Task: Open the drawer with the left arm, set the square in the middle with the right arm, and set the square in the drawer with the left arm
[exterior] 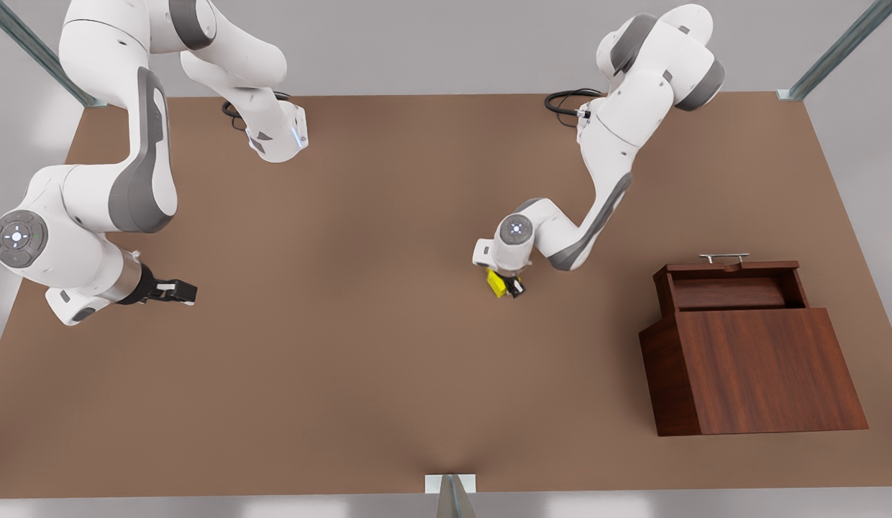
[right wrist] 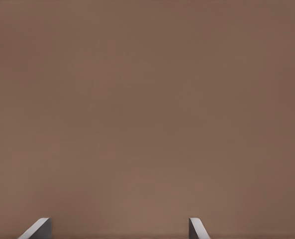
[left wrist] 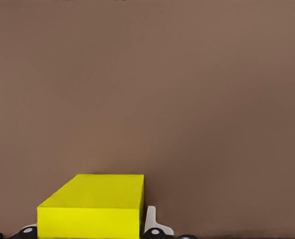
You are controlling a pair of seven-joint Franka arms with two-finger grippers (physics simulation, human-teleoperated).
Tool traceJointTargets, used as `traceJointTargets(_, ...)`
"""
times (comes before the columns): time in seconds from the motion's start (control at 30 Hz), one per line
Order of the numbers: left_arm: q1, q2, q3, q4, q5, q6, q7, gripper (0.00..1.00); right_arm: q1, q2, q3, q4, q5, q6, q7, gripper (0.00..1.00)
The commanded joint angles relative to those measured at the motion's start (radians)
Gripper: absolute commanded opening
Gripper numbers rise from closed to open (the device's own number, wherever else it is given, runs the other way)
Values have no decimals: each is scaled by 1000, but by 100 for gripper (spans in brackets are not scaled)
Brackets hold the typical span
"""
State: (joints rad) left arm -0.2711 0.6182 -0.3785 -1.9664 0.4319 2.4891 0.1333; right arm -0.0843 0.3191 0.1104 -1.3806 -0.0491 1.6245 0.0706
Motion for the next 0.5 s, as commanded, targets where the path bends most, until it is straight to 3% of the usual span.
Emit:
traceJointTargets(0.0,1,0,0,0,-202,-1,14,70,0,0,0,0,0,0,-2,100)
traceJointTargets(0.17,10,-2,0,0,-203,-3,9,72,0,0,0,0,2,0,-2,100)
traceJointTargets(0.27,10,-1,0,0,-203,-3,5,65,0,0,0,0,2,-3,-2,100)
traceJointTargets(0.47,13,-12,1,0,-203,-12,5,65,-3,0,0,0,3,-9,-2,100)
